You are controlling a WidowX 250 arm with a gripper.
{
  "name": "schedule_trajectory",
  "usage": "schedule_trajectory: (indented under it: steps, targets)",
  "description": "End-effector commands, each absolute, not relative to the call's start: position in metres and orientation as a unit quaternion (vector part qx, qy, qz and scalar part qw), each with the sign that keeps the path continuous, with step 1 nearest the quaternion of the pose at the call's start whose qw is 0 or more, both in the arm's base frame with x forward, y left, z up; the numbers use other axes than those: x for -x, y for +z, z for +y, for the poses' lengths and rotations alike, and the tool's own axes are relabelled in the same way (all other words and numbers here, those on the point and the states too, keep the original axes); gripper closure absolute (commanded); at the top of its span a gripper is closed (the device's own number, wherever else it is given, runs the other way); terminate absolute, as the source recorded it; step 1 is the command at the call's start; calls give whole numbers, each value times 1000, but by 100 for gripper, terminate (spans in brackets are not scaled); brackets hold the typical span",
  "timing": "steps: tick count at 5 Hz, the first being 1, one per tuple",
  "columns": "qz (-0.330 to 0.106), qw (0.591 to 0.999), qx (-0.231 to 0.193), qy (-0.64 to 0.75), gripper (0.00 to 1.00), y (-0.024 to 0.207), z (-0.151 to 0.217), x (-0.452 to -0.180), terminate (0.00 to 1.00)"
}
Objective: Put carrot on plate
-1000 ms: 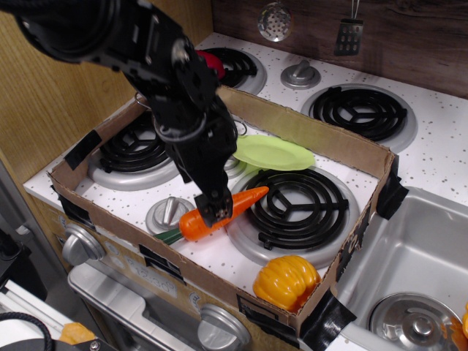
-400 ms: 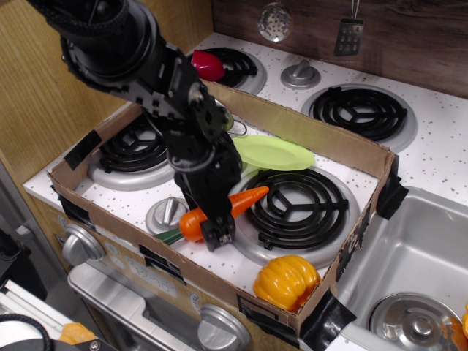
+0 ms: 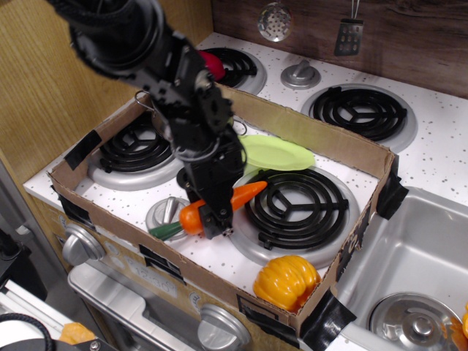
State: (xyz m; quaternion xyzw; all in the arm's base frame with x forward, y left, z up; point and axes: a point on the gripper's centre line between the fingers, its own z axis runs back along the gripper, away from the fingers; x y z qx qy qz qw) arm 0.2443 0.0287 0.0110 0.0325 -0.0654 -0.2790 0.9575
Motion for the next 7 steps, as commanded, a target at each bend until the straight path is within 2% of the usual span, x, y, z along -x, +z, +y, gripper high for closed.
schedule_trajectory:
  steps: [1, 2, 3, 5, 6, 7]
  targets:
    - [-66, 949, -49, -303, 100, 70, 27, -271, 0]
    - [-69, 939, -48, -332, 100, 80, 24, -286, 0]
    - [-105, 899, -24, -424, 100, 73, 15, -310, 0]
    - [-122, 862, -19, -492, 100, 69, 4, -354, 0]
    - [-142, 842, -20, -521, 100, 65, -3, -359, 0]
    - [-158, 832, -19, -531, 100, 60, -7, -353, 0]
